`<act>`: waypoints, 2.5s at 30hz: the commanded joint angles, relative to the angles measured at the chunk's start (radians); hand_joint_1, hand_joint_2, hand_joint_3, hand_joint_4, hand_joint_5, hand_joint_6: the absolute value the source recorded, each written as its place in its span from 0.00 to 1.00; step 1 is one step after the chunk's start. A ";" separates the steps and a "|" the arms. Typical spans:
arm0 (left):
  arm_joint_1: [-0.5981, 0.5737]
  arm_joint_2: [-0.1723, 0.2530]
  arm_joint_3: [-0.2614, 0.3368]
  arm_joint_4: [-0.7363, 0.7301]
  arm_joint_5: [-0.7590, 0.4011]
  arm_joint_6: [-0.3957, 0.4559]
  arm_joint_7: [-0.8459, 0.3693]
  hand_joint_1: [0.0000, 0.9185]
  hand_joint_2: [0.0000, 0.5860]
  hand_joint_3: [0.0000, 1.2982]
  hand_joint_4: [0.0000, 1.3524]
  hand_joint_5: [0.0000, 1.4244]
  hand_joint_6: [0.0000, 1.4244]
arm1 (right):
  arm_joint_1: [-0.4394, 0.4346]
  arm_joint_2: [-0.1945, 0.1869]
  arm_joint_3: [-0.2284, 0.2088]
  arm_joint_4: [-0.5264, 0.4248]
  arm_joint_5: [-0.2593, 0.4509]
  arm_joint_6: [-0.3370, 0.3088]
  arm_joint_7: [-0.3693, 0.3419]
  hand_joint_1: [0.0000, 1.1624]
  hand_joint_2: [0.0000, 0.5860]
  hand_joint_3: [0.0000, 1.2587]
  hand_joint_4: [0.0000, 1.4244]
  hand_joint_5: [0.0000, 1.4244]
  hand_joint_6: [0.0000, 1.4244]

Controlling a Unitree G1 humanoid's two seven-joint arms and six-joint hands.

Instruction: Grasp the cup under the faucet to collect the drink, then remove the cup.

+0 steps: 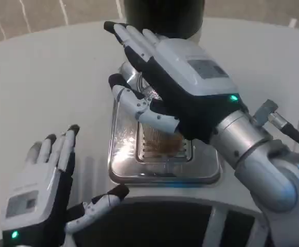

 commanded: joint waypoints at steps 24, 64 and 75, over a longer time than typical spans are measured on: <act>-0.164 -0.028 -0.050 0.219 -0.119 -0.182 0.072 0.00 0.11 0.00 0.00 0.00 0.02 | -0.029 0.014 0.025 0.024 -0.056 -0.040 0.133 0.13 0.96 0.00 0.00 0.00 0.00; -0.243 -0.064 -0.100 0.284 -0.103 -0.148 0.069 0.00 0.13 0.00 0.00 0.00 0.02 | 0.526 0.060 -0.339 -0.143 0.098 -0.290 -0.363 0.40 0.97 0.00 0.00 0.00 0.00; -0.295 -0.068 -0.101 0.317 -0.101 -0.120 0.079 0.05 0.13 0.00 0.00 0.00 0.02 | 0.909 -0.100 -0.439 -0.262 -0.087 -0.413 -0.346 0.53 0.67 0.00 0.00 0.00 0.00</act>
